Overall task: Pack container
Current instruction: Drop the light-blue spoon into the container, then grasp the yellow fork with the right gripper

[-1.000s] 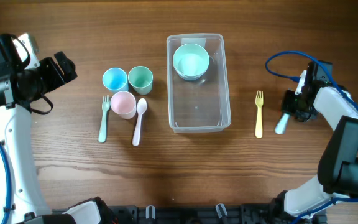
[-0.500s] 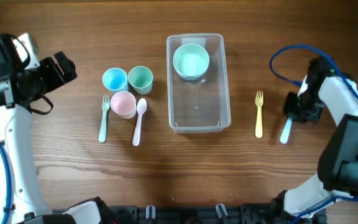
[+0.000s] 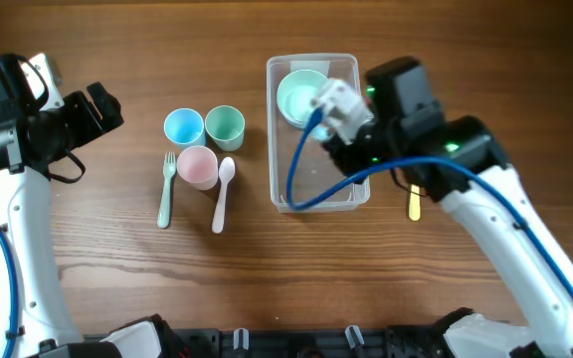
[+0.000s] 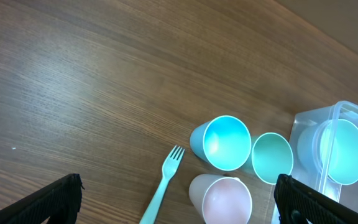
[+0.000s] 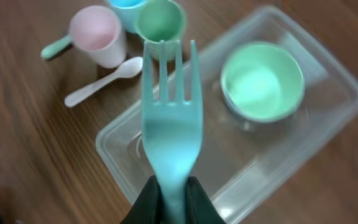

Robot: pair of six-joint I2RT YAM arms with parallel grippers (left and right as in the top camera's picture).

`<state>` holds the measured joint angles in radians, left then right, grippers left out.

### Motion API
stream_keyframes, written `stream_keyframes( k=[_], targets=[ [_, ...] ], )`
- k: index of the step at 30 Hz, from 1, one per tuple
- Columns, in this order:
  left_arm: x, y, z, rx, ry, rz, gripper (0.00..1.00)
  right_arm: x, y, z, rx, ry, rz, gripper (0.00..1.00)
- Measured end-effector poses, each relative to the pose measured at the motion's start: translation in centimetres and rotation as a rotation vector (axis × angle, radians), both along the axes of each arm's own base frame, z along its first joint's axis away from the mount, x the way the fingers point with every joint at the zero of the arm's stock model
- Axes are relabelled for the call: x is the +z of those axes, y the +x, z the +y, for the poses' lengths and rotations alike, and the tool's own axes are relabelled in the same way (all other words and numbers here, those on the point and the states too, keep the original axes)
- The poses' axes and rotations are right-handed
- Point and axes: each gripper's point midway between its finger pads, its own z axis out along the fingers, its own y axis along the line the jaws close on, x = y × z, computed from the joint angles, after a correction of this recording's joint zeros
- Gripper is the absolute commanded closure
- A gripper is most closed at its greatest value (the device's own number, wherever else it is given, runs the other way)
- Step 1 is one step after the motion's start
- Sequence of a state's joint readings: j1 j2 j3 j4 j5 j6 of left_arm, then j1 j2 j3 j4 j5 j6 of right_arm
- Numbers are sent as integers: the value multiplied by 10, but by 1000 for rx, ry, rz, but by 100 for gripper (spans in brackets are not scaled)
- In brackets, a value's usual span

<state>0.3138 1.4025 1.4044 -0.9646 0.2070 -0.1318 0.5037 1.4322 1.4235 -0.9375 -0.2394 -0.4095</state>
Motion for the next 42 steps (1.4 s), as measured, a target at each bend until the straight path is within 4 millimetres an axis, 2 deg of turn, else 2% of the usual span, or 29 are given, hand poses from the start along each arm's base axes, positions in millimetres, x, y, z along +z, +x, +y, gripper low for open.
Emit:
stream_keyframes(
  k=[2, 3, 5, 6, 8, 9, 12, 14, 17, 21, 22, 23, 26, 29, 31, 33, 34, 35, 37, 38, 40, 42],
  targets=[
    [0, 0, 0, 0, 0, 0, 0, -20, 9, 17, 160, -71, -55, 96],
    [0, 0, 0, 0, 0, 1, 0, -27, 12, 19, 189, -88, -57, 96],
    [0, 0, 0, 0, 0, 0, 0, -56, 21, 25, 268, -145, -43, 96],
    [0, 0, 0, 0, 0, 0, 0, -67, 23, 26, 286, -164, -24, 96],
    [0, 0, 0, 0, 0, 0, 0, -115, 29, 25, 325, -240, 62, 96],
    [0, 0, 0, 0, 0, 0, 0, -131, 30, 22, 327, -278, 90, 96],
    [0, 0, 0, 0, 0, 0, 0, -164, 30, 14, 334, -349, 156, 96],
    [0, 0, 0, 0, 0, 0, 0, -171, 27, 10, 354, -373, 178, 96],
    [0, 0, 0, 0, 0, 1, 0, -174, 11, 1, 436, -413, 219, 95],
    [0, 0, 0, 0, 0, 0, 0, -175, 1, -2, 474, -419, 251, 82],
    [0, 0, 0, 0, 0, 0, 0, -175, -1, -1, 481, -414, 257, 76],
    [0, 0, 0, 0, 0, 0, 0, -175, -2, 0, 486, -412, 256, 67],
    [0, 0, 0, 0, 0, 0, 0, -173, 7, 13, 467, -398, 203, 54],
    [0, 0, 0, 0, 0, 0, 0, -172, 24, 18, 376, -406, 151, 60],
    [0, 0, 0, 0, 0, 0, 0, -170, 36, 10, 254, -437, 140, 59],
    [0, 0, 0, 0, 0, 0, 0, -157, 47, 6, 86, -418, 159, 49],
    [0, 0, 0, 0, 0, 0, 0, -138, 58, 4, -64, -366, 176, 37],
    [0, 0, 0, 0, 0, 0, 0, -122, 67, 1, -161, -323, 179, 32],
    [0, 0, 0, 0, 0, -1, 0, -75, 81, -19, -419, -187, 196, 27],
    [0, 0, 0, 0, 0, 0, 0, -43, 87, -40, -562, -87, 193, 27],
    [0, 0, 0, 0, 0, 0, 0, -2, 84, -93, -809, 51, 218, 27],
    [0, 0, 0, 0, 0, 0, 0, 0, 73, -136, -976, 75, 287, 23]
  ],
)
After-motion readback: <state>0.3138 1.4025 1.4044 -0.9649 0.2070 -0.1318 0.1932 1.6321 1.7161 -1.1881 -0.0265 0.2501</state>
